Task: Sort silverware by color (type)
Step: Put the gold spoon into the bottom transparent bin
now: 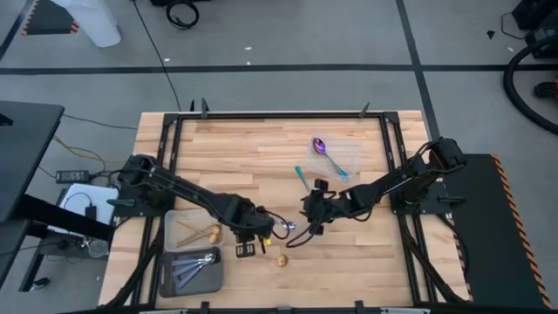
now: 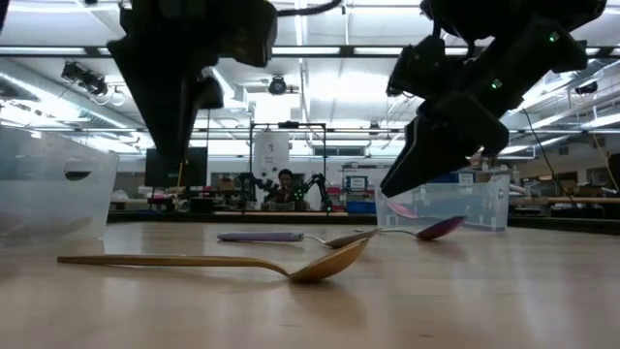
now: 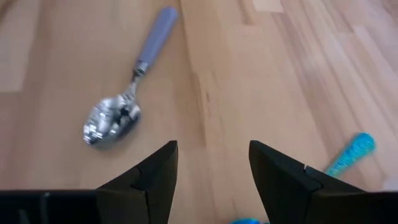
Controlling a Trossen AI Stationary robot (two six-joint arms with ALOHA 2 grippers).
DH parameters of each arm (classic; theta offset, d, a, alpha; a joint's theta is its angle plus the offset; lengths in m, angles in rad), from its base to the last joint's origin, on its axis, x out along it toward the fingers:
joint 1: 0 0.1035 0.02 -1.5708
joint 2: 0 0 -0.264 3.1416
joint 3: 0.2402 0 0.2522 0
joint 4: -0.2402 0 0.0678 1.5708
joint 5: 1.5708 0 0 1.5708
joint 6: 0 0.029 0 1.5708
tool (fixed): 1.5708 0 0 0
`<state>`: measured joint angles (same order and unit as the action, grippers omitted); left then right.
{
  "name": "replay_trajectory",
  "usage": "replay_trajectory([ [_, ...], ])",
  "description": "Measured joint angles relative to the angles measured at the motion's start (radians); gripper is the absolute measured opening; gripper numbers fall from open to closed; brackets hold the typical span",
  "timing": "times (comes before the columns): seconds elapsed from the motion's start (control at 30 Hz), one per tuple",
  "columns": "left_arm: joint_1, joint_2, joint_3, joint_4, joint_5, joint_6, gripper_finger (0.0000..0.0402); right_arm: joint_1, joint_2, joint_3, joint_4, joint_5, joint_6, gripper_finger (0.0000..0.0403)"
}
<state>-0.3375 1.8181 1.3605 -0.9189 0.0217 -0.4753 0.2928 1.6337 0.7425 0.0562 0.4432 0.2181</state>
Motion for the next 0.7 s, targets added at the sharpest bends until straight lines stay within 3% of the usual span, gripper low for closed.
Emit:
replay_trajectory([
  [0.37,-0.023,0.120,0.000,0.147,0.030,0.073,0.0082,-0.002,0.000,0.000,-0.020,0.067,-0.024,0.0208],
  [0.7,-0.059,0.140,0.000,0.266,-0.004,0.097,0.0097,-0.008,0.000,0.000,-0.022,0.089,-0.056,0.0208],
])
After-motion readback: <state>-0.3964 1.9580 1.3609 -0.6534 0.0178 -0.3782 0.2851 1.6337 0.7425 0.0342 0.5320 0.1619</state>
